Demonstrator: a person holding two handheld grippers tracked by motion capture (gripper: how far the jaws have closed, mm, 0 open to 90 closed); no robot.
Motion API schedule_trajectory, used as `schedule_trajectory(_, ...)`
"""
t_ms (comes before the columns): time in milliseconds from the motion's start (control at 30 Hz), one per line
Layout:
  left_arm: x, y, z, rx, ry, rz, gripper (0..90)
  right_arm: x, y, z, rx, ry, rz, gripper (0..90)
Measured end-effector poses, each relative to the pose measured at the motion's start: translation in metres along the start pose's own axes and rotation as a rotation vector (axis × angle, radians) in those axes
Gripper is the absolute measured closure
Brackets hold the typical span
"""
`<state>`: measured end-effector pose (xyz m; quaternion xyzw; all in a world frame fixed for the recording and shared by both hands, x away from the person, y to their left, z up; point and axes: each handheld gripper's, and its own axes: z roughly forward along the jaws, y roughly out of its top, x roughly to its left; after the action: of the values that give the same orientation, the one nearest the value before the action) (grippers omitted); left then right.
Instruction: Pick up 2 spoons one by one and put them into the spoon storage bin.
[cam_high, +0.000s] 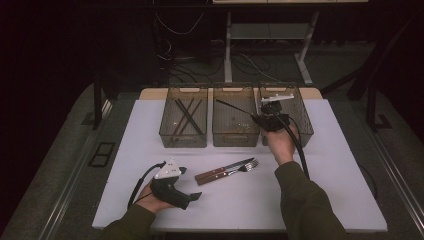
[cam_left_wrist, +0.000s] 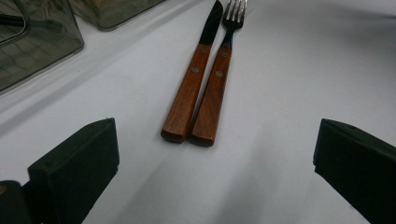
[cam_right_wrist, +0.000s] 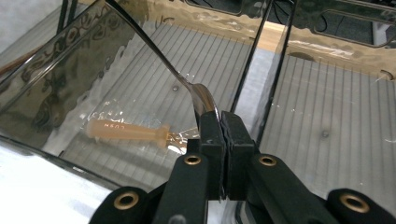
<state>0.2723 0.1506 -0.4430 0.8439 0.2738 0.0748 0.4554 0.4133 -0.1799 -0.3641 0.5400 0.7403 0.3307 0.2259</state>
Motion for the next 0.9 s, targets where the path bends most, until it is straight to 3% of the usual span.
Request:
schedule_trajectory(200,0.0,0.0,0.0,0.005,-0.003,0.002,0.0,0.007,-0.001,0.009,0.012,0.004,-0.007,86.8)
schedule_trajectory(400,0.0,0.0,0.001,0.002,-0.003,0.0,0.0,0.008,-0.002,0.007,-0.018,0.043,-0.029,62.6)
schedule_trajectory(667,0.0,0.0,0.001,0.007,-0.002,0.009,0.0,-0.002,-0.005,-0.006,-0.061,0.145,-0.058,43.0)
schedule_trajectory(900,0.0,0.0,0.0,0.015,0.004,0.021,0.0,-0.015,-0.015,-0.022,-0.104,0.274,-0.082,29.2)
